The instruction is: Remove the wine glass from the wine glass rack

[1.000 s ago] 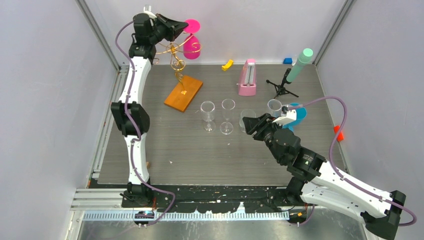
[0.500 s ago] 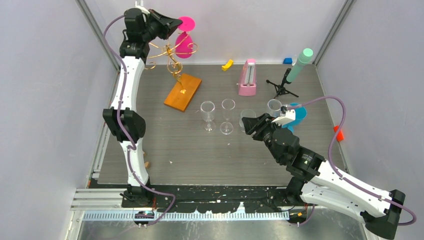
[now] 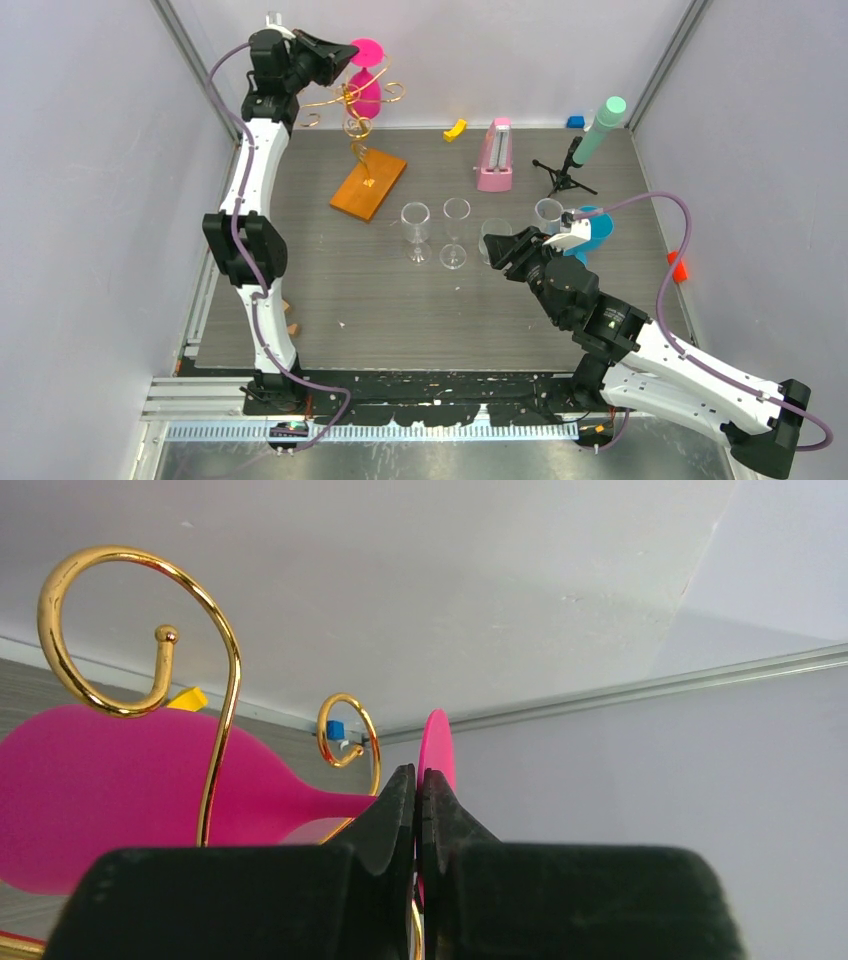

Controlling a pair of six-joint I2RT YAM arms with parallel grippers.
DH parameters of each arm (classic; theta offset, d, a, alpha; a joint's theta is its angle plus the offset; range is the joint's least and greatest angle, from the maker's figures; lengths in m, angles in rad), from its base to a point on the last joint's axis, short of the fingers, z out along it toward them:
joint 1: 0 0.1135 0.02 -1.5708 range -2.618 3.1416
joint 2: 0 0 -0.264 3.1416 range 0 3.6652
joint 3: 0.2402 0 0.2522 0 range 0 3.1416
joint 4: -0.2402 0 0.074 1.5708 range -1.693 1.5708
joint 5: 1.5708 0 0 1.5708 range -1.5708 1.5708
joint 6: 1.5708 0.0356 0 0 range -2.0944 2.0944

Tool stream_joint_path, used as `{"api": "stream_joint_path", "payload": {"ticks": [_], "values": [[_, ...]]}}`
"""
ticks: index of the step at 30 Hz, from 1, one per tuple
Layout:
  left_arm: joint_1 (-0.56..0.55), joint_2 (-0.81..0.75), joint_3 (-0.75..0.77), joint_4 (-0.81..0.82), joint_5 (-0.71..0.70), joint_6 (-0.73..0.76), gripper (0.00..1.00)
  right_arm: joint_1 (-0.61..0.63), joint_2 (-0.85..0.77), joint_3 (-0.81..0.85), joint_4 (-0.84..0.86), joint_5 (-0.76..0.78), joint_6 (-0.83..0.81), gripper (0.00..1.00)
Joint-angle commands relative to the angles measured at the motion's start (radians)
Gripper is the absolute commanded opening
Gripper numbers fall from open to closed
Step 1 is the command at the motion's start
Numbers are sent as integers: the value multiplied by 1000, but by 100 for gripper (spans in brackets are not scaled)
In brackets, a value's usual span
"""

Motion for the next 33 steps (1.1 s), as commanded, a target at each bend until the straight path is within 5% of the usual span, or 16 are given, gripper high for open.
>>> {"api": "stream_joint_path", "payload": {"ticks": [1,16,33], "values": [[10,-73,-4,174,-11,-29,0,5,-7,22,35,29,5,51],[15,-37,-120,531,-104,-58,0,5,-39,10,35,49,-12,51],[-13,26,-96,915,35,-130,0,5,-39,28,36,-43,-62,58]]}}
